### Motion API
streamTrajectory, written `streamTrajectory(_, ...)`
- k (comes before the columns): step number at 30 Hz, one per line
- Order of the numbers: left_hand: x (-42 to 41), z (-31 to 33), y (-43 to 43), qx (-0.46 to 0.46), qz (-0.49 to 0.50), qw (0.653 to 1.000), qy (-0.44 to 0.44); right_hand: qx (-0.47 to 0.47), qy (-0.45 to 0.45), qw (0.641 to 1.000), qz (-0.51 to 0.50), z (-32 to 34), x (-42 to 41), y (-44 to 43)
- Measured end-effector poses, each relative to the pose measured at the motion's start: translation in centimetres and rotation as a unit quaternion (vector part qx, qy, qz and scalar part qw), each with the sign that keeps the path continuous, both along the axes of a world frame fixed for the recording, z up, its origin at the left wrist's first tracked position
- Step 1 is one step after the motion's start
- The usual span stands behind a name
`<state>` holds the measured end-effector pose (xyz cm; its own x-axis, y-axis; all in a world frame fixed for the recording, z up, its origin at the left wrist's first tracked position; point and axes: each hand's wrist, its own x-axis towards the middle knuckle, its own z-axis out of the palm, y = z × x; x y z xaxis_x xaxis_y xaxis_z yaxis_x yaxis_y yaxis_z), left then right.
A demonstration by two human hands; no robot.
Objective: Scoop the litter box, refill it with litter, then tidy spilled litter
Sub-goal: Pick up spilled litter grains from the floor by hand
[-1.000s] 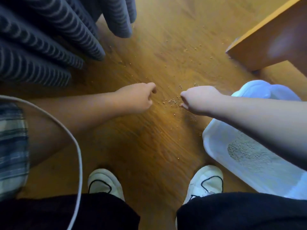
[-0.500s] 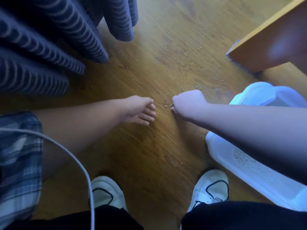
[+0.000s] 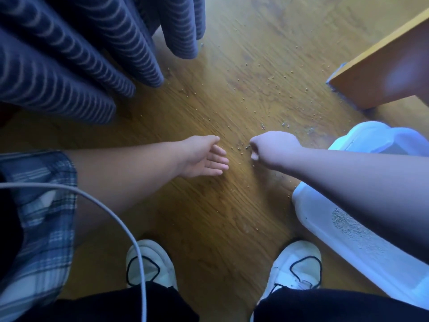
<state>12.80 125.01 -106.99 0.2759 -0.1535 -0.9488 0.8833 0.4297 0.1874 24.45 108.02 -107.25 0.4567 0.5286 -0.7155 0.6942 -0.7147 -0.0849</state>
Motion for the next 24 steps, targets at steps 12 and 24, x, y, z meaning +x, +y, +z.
streamTrajectory(12,-0.6,-0.2,-2.5,0.014,0.013,1.000,-0.001,0.166,0.086,0.980,-0.067,1.4,-2.9,0.4)
streamTrajectory(24,-1.4,0.4,0.7,0.058,0.027,0.998,0.022,-0.031,-0.097,0.972,0.210,-1.2,-2.1,3.1)
